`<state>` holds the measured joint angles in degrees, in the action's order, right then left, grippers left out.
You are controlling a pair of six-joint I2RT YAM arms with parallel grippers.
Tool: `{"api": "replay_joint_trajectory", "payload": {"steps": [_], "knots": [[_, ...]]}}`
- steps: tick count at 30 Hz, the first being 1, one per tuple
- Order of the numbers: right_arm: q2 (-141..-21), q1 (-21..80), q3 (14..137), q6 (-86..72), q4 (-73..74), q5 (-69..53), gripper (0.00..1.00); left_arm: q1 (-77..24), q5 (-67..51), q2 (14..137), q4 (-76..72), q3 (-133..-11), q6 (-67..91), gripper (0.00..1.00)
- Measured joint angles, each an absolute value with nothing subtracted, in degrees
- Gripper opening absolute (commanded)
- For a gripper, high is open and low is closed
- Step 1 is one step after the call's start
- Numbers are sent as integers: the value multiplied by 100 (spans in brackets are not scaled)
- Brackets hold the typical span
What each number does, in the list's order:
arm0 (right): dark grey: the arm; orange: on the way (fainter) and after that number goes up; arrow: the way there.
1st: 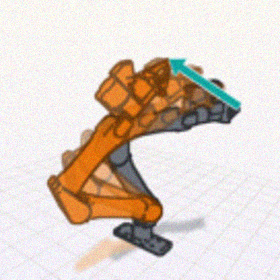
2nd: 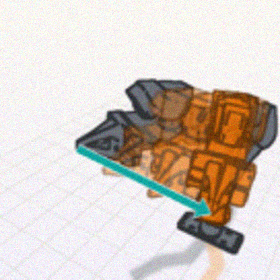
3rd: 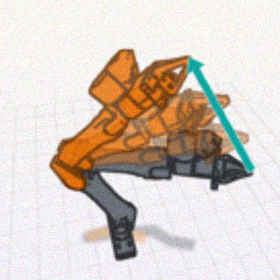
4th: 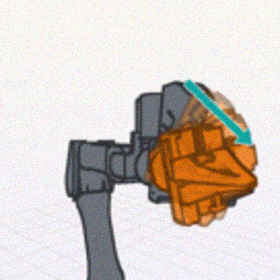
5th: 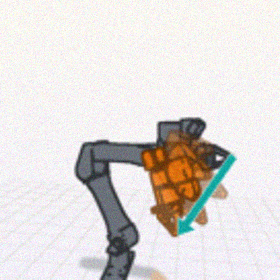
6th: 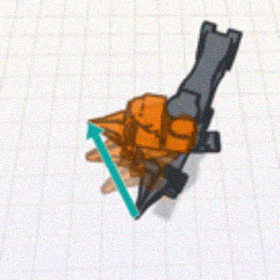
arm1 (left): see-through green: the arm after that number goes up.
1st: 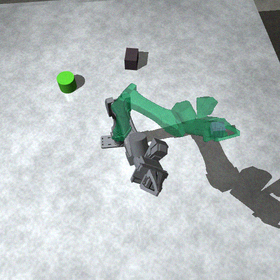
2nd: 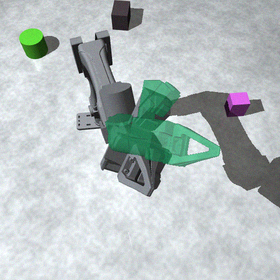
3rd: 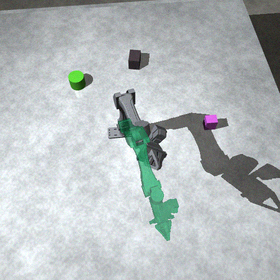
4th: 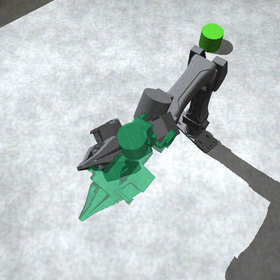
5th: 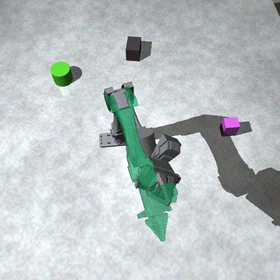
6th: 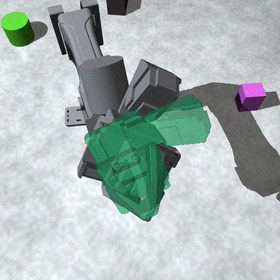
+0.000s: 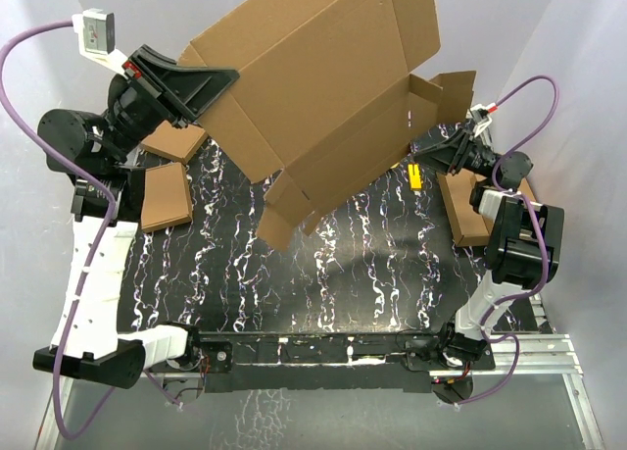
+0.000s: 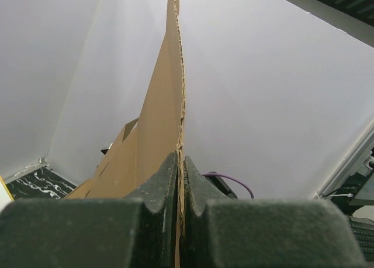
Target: Fold the paper box
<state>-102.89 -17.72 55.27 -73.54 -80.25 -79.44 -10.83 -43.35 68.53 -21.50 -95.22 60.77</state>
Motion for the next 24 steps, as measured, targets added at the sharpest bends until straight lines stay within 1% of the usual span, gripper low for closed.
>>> {"api": "replay_joint_trajectory", "payload": {"steps": [5, 10, 15, 21, 24], "knots": [[-10256, -1767, 5741, -7201, -8034, -7953, 68, -1081, -4362, 6888, -2231, -9765, 6154, 0], [-10082, -1767, 5819, -6807, -8038, -7968, 68, -1081, -4372, 6893, -2349, -9839, 6241, 0], [-10053, -1767, 6158, -6617, -8042, -7859, 68, -1081, -4366, 6919, -2418, -9902, 6309, 0], [-10175, -1767, 6565, -6683, -8044, -7703, 68, -1081, -4351, 6971, -2445, -10092, 6313, 0], [-10383, -1769, 6919, -7008, -8049, -7625, 68, -1081, -4329, 6989, -2429, -10182, 6261, 0]]}}
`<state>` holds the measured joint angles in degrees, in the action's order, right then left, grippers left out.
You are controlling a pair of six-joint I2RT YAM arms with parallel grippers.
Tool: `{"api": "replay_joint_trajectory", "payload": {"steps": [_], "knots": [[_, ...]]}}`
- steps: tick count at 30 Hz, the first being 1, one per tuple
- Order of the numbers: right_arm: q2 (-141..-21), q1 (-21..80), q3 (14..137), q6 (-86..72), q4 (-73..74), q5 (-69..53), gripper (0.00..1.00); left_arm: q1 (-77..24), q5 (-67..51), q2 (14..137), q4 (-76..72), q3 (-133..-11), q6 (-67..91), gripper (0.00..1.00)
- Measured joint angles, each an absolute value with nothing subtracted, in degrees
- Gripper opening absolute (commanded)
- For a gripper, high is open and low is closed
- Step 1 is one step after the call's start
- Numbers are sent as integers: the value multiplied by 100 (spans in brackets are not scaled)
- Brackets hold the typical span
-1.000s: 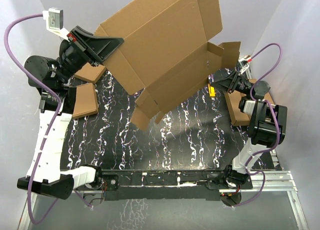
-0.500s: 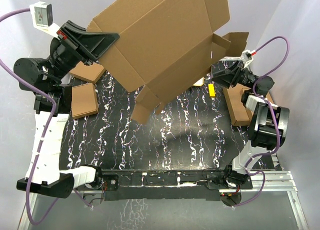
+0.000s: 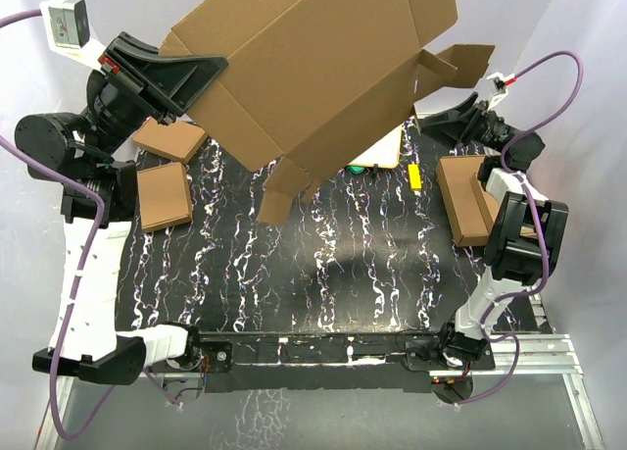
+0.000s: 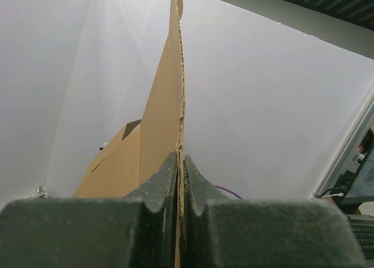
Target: Fold the paper box
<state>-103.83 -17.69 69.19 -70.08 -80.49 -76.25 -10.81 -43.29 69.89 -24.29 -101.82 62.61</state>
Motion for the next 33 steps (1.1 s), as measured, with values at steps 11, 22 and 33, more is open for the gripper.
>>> {"api": "replay_joint_trajectory", "payload": {"steps": [11, 22, 33], "knots": [[-10661, -1772, 7651, -7732, -7946, -7284, 57, -1081, -4147, 7100, -2495, -10326, 6136, 0], [-8460, -2408, 7902, -1638, -1721, -6818, 74, -1081, -4311, 6875, -1470, -9937, 3811, 0], [-8527, -3546, 9343, 1411, 1686, -6359, 72, -965, -5127, 8875, -2370, -11926, 3636, 0]]}}
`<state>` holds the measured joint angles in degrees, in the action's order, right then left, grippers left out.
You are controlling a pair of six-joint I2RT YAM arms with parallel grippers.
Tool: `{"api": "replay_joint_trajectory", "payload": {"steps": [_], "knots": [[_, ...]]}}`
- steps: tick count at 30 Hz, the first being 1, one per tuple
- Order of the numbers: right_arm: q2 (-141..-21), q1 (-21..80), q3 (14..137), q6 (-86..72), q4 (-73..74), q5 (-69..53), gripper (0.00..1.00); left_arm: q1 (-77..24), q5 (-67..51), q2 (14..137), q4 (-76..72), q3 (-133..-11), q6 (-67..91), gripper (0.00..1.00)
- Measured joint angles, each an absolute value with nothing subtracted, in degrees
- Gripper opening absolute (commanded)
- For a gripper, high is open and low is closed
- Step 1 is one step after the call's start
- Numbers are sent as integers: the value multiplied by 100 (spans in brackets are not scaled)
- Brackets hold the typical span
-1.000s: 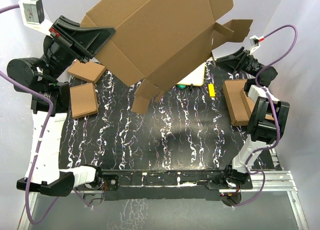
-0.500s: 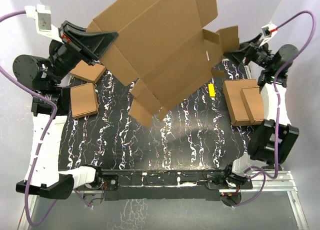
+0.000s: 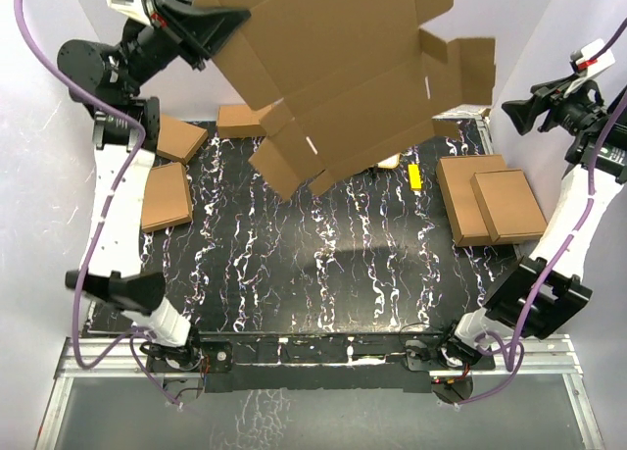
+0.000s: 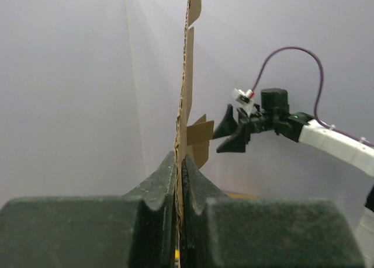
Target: Fold the paper box
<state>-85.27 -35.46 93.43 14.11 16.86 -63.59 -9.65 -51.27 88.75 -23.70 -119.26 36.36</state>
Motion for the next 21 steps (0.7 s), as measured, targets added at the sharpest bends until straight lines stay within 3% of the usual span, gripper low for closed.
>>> {"api": "replay_joint_trajectory", "payload": {"steps": [9, 15, 21], "knots": [[-8079, -3972, 9419, 1527, 1898, -6405, 69, -314, -4641, 10167, -4414, -13102, 5616, 0], [-8176, -4005, 9284, 847, 1015, -6587, 57, 193, -4248, 10320, -5927, -13126, 6906, 0], [-8866, -4025, 10348, -139, -27, -6674, 54, 370, -4038, 10320, -7153, -13126, 7677, 0]]}}
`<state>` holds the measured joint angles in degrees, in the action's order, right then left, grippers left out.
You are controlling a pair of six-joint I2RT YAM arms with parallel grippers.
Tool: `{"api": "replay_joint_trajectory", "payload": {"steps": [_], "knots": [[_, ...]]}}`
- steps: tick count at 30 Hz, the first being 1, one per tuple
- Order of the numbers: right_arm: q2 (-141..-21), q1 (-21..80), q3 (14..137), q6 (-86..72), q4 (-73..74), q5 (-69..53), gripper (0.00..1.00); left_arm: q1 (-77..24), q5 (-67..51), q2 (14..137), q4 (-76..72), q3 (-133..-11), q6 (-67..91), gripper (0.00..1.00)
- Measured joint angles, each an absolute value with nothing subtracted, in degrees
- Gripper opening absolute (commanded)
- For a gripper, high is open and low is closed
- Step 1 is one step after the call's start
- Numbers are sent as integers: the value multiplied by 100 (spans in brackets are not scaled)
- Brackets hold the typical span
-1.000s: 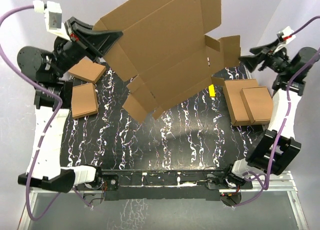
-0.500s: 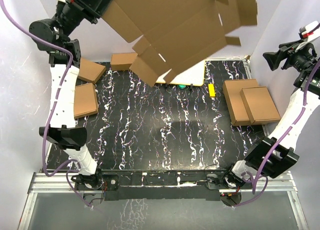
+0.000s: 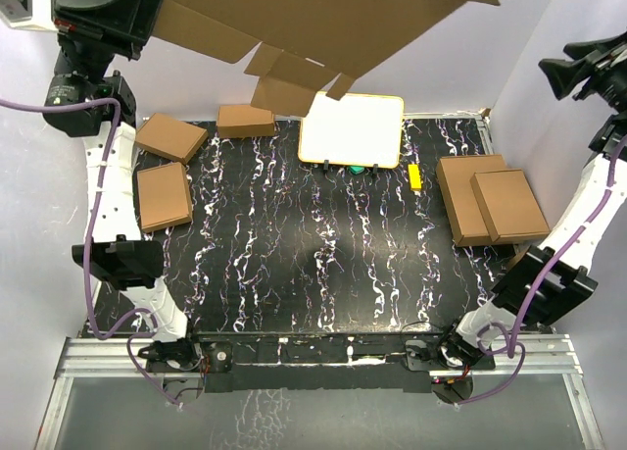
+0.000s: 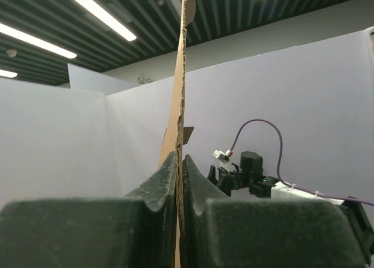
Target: Fold the paper box
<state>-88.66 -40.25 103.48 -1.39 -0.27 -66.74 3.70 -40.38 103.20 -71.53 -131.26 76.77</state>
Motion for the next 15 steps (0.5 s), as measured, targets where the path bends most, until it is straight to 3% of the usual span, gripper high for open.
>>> {"api": "replay_joint_trajectory", "payload": {"steps": [11, 15], "knots": [[-9115, -4025, 10409, -4180, -4558, -7964, 61, 692, -3649, 10377, -8038, -12855, 8385, 0], [-8678, -4023, 9867, -4388, -4646, -8473, 65, 755, -3586, 10484, -8025, -12849, 8409, 0]]}}
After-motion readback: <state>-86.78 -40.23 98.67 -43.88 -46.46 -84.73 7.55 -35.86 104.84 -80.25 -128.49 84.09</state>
